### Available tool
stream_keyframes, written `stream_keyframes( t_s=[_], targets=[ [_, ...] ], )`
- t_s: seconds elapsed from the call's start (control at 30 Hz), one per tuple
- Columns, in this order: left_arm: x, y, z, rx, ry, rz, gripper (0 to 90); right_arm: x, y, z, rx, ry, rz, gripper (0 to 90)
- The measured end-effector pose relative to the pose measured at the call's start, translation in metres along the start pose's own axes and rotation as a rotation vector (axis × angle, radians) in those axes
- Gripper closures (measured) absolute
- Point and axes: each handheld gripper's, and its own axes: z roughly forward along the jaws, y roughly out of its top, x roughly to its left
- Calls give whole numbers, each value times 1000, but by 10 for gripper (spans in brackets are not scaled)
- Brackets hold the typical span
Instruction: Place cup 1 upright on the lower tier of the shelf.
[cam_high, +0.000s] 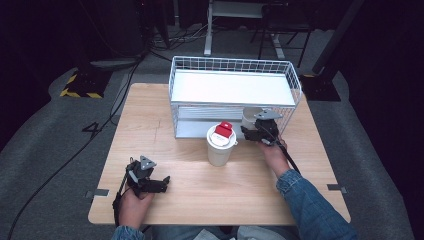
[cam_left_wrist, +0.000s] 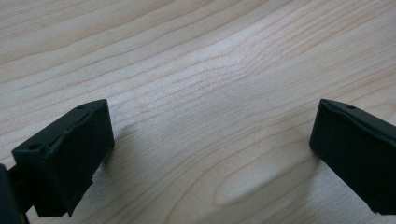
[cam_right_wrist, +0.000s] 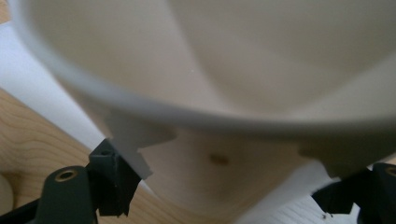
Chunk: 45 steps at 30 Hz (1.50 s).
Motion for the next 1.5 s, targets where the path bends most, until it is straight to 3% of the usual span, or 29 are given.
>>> stream_keyframes(
  t_s=[0.6, 0.97, 1.33, 1.43, 1.5],
  targets=[
    [0, 0, 0, 0, 0, 0, 2, -4, -4, 23, -12, -14, 27, 238],
    [0, 0, 0, 0, 0, 0, 2, -7, -7, 29, 11, -1, 62, 237],
    [0, 0, 0, 0, 1, 0, 2, -9, -8, 31, 13, 6, 66, 234],
    [0, 0, 0, 0, 1, 1, 2, -11, -8, 30, 6, 37, 76, 173],
    [0, 0, 0, -1, 0, -1, 2, -11, -7, 30, -9, 24, 66, 170]
  ],
)
